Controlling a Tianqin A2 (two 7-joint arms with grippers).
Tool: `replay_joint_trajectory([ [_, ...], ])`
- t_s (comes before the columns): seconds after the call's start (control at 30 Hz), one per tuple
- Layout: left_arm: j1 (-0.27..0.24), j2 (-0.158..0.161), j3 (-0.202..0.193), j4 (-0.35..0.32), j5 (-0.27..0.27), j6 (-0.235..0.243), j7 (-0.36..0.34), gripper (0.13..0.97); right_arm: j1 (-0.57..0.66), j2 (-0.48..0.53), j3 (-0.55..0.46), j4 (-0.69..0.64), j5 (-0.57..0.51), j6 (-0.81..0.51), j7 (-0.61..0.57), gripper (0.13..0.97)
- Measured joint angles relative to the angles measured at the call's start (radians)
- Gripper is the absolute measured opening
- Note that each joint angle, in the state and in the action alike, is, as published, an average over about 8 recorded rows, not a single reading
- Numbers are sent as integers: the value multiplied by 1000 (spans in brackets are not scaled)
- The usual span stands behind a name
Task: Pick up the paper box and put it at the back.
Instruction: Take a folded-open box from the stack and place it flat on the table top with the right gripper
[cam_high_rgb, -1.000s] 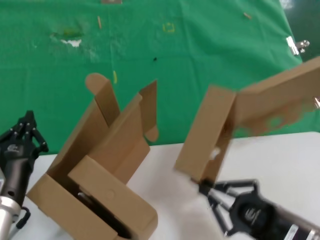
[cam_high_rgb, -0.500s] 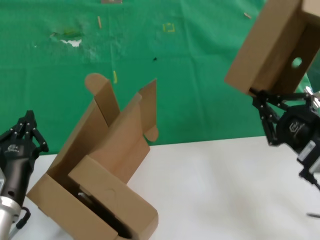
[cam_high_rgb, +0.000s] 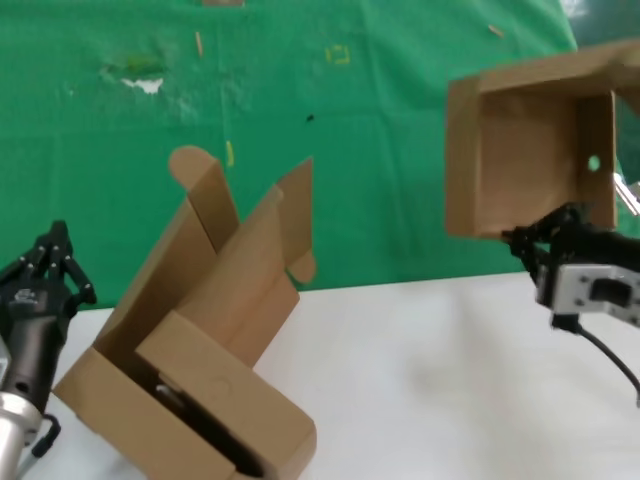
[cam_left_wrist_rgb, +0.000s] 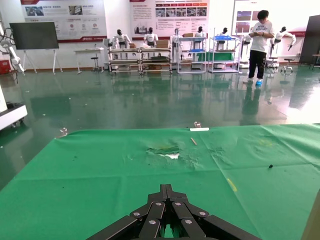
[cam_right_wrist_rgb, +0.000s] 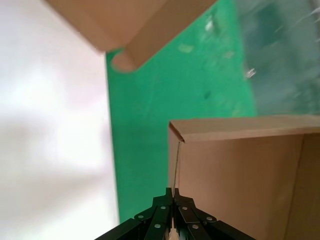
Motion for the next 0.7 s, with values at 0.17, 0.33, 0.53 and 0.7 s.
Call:
replay_joint_trajectory([
  [0.17,0,0,0,0,0,0,0,140,131,17,-186,-33,-216,-123,216,137],
  [0.33,0,0,0,0,0,0,0,140,220,-11,-334,-69,-432,-229,409,137],
  [0.53,0,0,0,0,0,0,0,140,254,-121,-392,-136,-648,-284,492,137],
  [0.7,0,0,0,0,0,0,0,140,263,-232,-398,-218,-769,-272,488,137],
])
